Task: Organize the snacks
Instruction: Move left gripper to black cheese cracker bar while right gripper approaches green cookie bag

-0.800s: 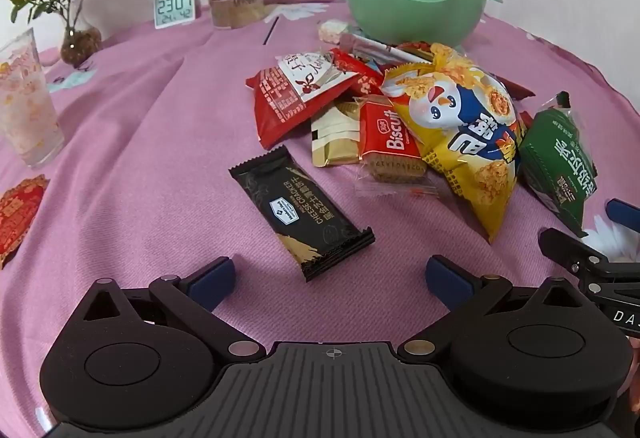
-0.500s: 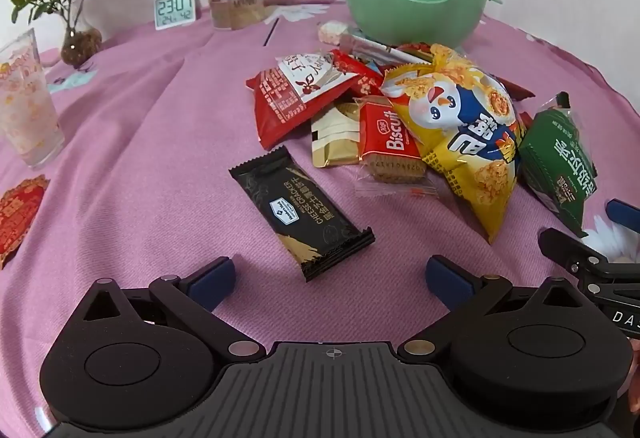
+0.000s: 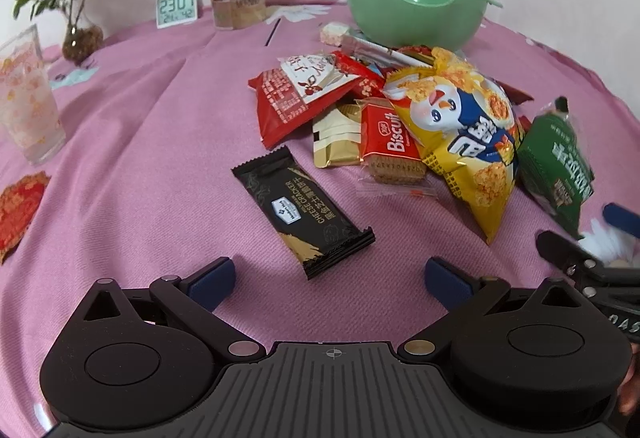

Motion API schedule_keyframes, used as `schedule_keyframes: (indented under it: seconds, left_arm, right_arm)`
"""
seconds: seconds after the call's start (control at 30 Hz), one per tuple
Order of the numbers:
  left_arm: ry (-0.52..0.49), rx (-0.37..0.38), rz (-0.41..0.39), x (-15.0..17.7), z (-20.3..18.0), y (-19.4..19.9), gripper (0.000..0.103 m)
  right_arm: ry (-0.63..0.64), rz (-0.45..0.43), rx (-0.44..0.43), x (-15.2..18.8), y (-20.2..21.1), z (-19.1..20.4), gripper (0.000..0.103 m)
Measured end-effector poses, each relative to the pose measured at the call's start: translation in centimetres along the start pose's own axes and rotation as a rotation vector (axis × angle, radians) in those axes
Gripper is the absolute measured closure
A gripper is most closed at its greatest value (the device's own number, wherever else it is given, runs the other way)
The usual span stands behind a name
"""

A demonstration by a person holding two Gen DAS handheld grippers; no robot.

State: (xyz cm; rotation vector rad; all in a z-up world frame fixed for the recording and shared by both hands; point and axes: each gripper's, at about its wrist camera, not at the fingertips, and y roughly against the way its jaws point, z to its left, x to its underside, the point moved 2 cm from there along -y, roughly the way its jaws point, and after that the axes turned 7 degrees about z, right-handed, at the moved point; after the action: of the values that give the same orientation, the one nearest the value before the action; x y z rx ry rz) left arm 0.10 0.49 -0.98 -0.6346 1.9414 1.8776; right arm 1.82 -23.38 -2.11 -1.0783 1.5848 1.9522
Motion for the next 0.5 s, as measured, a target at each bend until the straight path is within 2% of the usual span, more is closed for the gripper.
schedule_keyframes:
  seconds: [0.17,0.33,0.47,0.5]
  left_arm:
    - [0.104,0.083,-0.010,0.0,2.3,1.9,0.000]
    - [0.172,0.067,-0.037,-1.1,4.2,2.4,0.000]
    - [0.198,0.066,-0.012,-2.7,4.3,0.9,0.000]
    - [0.198,0.067,-0.003,-3.0,4.2,0.4,0.000]
  right_arm:
    - [-0.001,-0.027,-0.011,0.3,0.2,-0.2,0.000]
    - [-0.009,-0.081,-0.025,0.6,0.5,-0.2,0.000]
    - [-0.024,-0.020,-0.044,-0.3,0.3,-0.2,0.000]
    - [-0.050,-0.040,-0.074,-0.6,0.5,-0.4,0.000]
